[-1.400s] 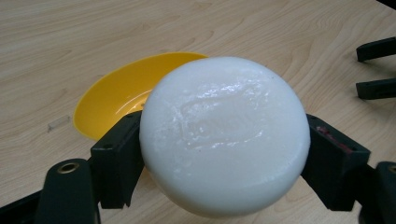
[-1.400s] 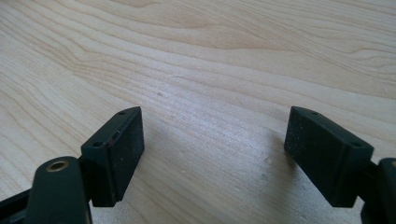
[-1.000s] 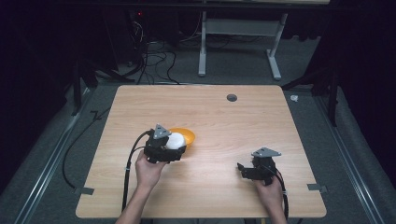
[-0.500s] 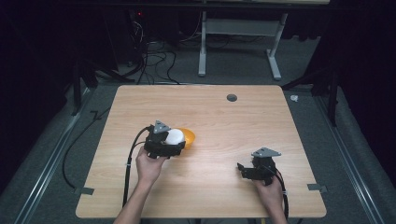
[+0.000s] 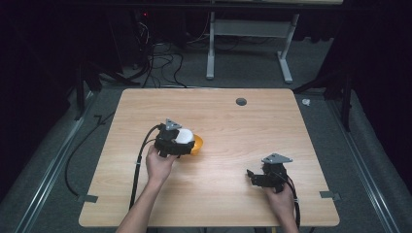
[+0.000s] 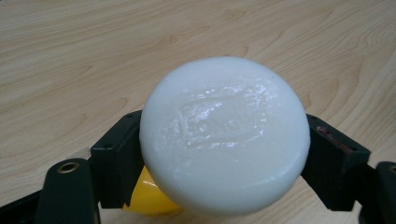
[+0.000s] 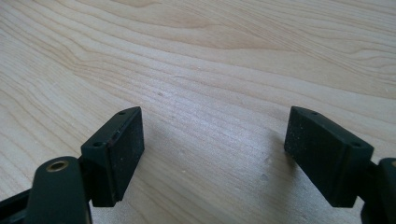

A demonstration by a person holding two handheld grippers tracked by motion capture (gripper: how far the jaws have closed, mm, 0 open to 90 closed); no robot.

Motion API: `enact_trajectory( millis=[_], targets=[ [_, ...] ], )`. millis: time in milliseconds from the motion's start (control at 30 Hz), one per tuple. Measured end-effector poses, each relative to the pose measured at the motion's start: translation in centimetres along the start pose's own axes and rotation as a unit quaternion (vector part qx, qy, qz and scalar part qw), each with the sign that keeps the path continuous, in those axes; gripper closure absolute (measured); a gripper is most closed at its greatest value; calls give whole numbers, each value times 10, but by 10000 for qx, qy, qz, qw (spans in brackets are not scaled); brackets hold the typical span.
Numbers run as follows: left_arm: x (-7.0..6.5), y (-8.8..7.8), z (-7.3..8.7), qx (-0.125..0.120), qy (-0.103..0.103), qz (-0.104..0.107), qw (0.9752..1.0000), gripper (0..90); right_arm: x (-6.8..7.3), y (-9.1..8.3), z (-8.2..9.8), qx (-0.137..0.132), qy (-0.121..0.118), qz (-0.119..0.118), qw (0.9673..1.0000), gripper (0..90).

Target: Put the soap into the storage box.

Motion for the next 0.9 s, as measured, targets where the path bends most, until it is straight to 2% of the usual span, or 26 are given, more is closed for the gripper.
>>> enact_trajectory(
  millis=[67, 133, 500, 900],
  targets=[
    [1, 4, -1, 20, -64, 21, 10000, 233, 0, 0, 0, 0, -2, -5, 10000, 208],
    [4, 8, 0, 88, -73, -69, 9999, 233, 0, 0, 0, -1, -3, -5, 10000, 208],
    [12, 26, 5, 317, -157, -272, 9990, 232, 0, 0, 0, 1, -3, -2, 10000, 208],
    [16, 36, 10, 511, -240, -303, 9979, 232, 0, 0, 0, 0, -3, -3, 10000, 208]
  ],
)
Point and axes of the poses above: each handheld gripper's, and its own axes: y roughly forward along the jaws, z roughly out of its underside, x roughly to its left, the point moved 10 cm from there along y, roughly forward along the jaws, and after that the axes turned 11 degrees about x, right-handed, at the moved point
